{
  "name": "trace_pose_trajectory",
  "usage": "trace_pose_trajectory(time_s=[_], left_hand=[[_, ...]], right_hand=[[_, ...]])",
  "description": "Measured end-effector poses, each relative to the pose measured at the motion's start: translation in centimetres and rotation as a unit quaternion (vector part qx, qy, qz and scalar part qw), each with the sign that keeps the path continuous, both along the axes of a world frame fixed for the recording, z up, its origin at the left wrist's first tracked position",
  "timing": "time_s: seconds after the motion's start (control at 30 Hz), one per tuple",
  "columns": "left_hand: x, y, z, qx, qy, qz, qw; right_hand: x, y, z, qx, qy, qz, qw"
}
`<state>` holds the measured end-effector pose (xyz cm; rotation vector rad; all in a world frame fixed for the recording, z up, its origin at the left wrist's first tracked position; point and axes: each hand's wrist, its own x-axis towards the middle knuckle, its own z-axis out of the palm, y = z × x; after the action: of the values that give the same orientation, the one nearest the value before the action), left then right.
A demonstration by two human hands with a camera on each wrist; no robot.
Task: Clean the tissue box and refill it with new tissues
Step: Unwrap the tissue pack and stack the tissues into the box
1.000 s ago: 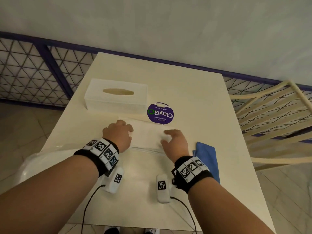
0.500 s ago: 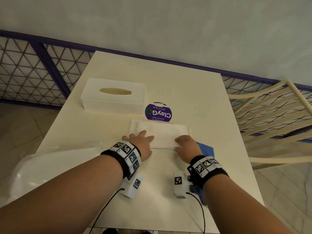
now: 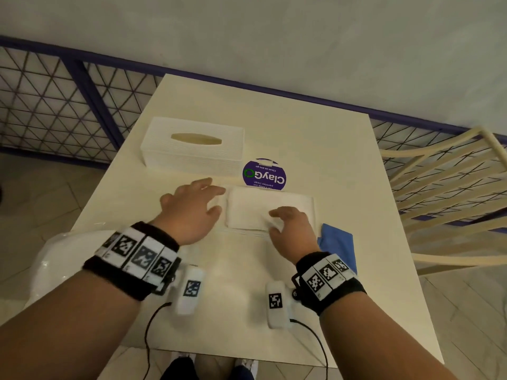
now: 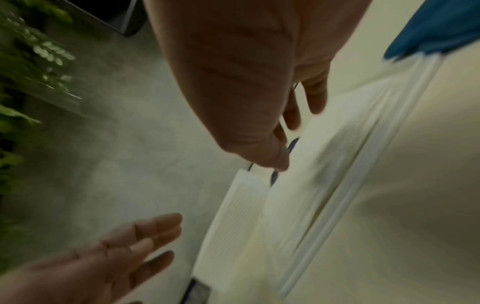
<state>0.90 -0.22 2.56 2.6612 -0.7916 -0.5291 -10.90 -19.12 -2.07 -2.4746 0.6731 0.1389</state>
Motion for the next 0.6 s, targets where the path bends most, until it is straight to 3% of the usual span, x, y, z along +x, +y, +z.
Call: trace_pose_trajectory(time_s=[0.1, 0.2, 0.33, 0.6], left_hand=[[-0.8, 6.5, 0.4, -0.067, 0.000, 0.063, 0.996], [-2.1, 11.6, -1.1, 0.026, 0.014, 0.070, 0.997], [-2.5, 15.7, -3.8, 0.171, 0.006, 0.054, 0.984], [-2.7, 17.7, -6.5, 0.145, 0.048, 0.079, 0.985]], right_hand=[[1.4, 4.1, 0.5, 0.059, 0.028, 0.102, 0.993], [3.5, 7.6, 0.2, 0.088, 0.063, 0.160, 0.981], [5.9, 10.7, -0.2, 0.103, 0.072, 0.175, 0.976], [9.9, 13.7, -0.9, 0.125, 0.061, 0.174, 0.975]])
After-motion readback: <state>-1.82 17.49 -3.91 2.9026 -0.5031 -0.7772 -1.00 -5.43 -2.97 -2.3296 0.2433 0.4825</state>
